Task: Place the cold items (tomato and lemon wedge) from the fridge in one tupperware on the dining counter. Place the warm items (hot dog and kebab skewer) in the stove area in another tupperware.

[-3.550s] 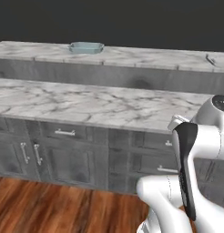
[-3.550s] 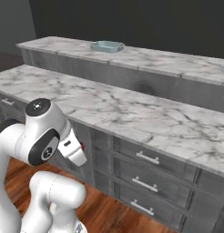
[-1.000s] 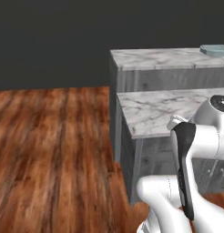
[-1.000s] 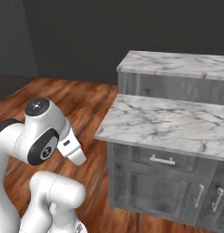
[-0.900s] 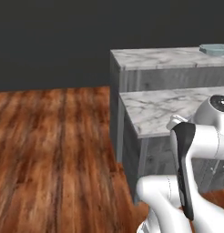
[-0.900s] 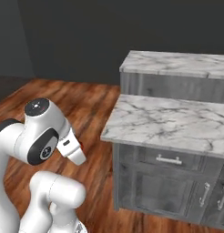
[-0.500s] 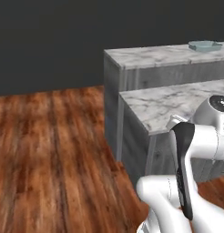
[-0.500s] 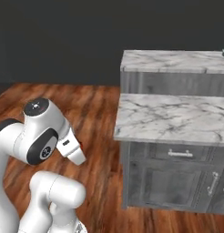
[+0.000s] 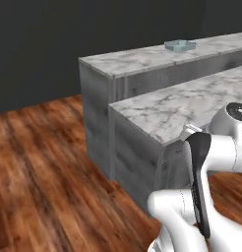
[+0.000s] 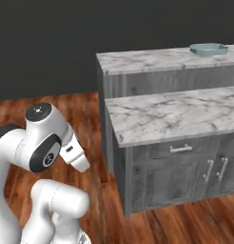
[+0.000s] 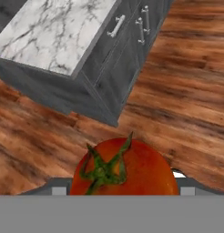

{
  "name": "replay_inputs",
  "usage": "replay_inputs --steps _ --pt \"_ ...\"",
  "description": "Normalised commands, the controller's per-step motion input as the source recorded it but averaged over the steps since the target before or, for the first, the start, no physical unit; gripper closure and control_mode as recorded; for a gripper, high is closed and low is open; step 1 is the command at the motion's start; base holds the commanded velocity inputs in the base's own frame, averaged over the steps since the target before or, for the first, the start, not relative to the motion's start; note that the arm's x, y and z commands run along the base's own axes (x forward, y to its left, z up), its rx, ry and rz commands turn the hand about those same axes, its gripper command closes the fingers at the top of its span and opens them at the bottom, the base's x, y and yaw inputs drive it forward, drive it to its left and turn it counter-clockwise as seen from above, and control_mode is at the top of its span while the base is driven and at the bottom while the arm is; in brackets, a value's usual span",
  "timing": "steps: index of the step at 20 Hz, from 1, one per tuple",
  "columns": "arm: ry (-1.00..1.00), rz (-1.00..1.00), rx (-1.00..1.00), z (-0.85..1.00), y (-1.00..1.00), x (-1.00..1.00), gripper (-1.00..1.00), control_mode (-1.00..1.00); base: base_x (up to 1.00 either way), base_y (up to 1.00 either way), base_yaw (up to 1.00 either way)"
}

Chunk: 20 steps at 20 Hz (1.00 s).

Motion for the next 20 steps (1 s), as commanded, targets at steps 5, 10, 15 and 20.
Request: replay_inputs --steps 5,10,15,20 --pt "0.0 0.0 0.0 0.0 0.0 0.0 1.0 1.0 0.71 1.0 -0.51" --pt "0.0 0.0 0.0 0.0 0.0 0.0 1.0 1.0 0.79 1.0 -0.45" --pt "0.0 0.0 0.0 0.0 0.0 0.0 1.0 1.0 0.53 1.0 -0.41" --pt "0.0 0.0 0.0 0.0 0.0 0.0 1.0 1.0 0.39 1.0 -0.37"
